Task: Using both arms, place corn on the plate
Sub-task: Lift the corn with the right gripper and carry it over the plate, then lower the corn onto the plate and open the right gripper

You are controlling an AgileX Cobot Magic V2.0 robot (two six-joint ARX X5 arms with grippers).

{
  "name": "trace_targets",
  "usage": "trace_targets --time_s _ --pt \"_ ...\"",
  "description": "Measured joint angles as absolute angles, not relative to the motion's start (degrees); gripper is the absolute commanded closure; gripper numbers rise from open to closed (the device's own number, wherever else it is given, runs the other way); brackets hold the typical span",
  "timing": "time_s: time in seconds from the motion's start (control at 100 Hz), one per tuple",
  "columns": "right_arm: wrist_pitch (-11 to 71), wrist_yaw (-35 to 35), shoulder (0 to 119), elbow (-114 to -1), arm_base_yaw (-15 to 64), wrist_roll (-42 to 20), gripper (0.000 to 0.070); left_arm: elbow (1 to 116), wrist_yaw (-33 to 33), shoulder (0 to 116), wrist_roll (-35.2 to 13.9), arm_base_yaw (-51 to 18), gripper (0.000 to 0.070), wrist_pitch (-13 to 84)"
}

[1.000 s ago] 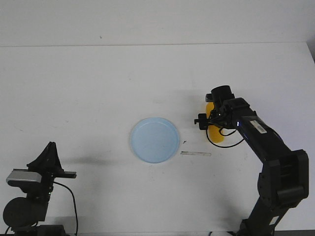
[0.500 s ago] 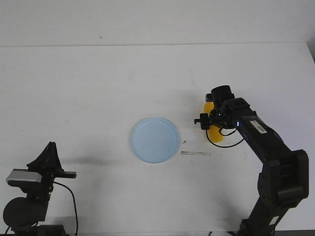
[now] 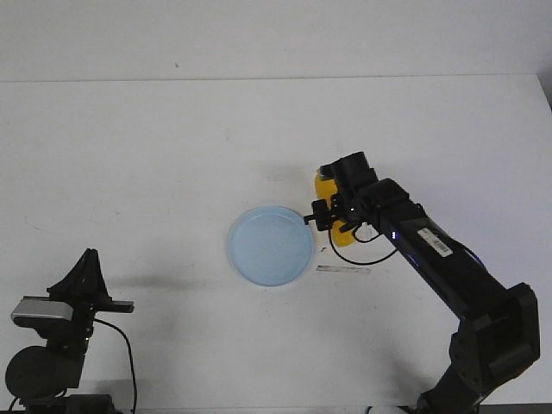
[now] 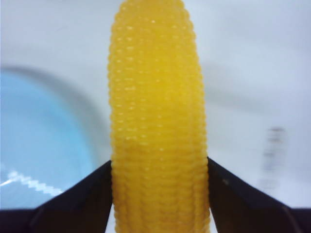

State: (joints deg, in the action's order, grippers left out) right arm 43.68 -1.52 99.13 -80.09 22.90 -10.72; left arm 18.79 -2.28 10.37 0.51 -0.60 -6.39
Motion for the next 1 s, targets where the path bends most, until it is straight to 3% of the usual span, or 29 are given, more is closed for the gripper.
trace_targets --time_s 0.4,1.0 --pt "35.3 -3.6 99.2 -80.1 36.8 -7.7 0.0359 18.8 -2.3 10.4 0.5 -0.6 0.0698 -6.4" --pt "36.3 -5.0 104.2 -80.1 38.8 -8.0 0.0359 18.8 -2.3 10.4 0.5 -0.6 0.0698 -6.4"
